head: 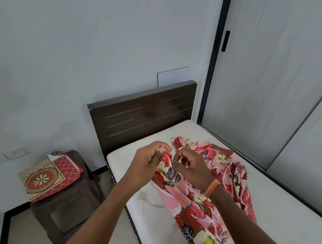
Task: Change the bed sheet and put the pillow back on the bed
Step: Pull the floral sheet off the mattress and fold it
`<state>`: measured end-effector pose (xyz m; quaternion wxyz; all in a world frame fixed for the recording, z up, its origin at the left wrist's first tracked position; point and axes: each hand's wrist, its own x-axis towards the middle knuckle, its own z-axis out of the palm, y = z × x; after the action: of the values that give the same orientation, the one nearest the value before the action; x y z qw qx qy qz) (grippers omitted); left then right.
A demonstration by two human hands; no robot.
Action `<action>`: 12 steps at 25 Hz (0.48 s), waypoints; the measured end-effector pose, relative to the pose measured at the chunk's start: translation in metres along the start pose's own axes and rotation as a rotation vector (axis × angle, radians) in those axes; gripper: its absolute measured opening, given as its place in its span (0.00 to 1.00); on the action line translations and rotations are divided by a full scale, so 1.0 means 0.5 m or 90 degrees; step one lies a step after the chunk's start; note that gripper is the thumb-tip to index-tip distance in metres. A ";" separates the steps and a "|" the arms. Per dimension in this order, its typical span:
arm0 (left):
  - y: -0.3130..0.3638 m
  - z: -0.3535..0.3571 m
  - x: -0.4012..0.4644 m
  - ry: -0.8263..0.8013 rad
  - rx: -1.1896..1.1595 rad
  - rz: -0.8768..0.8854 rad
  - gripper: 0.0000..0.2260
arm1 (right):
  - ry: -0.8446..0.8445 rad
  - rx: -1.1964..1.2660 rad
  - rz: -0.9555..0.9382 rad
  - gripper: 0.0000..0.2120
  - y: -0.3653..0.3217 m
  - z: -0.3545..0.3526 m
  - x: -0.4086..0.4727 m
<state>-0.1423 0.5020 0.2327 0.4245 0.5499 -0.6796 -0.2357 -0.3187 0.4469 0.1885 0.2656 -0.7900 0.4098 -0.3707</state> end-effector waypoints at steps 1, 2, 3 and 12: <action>-0.002 -0.003 0.001 0.001 0.000 0.004 0.12 | -0.023 0.030 -0.002 0.11 -0.015 0.000 -0.001; -0.004 -0.006 0.002 -0.002 -0.003 0.007 0.12 | -0.040 0.035 -0.007 0.10 -0.026 0.002 -0.002; -0.004 -0.008 0.002 0.000 -0.002 0.009 0.12 | -0.038 0.039 -0.003 0.08 -0.036 0.003 -0.003; 0.067 0.043 -0.016 0.065 -0.330 -0.382 0.10 | 0.127 0.182 0.197 0.07 -0.102 0.021 -0.093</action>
<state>-0.1785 0.5161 0.2452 0.4948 0.6098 -0.3844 -0.4854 -0.3053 0.5142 0.2023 0.3871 -0.6312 0.4937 -0.4560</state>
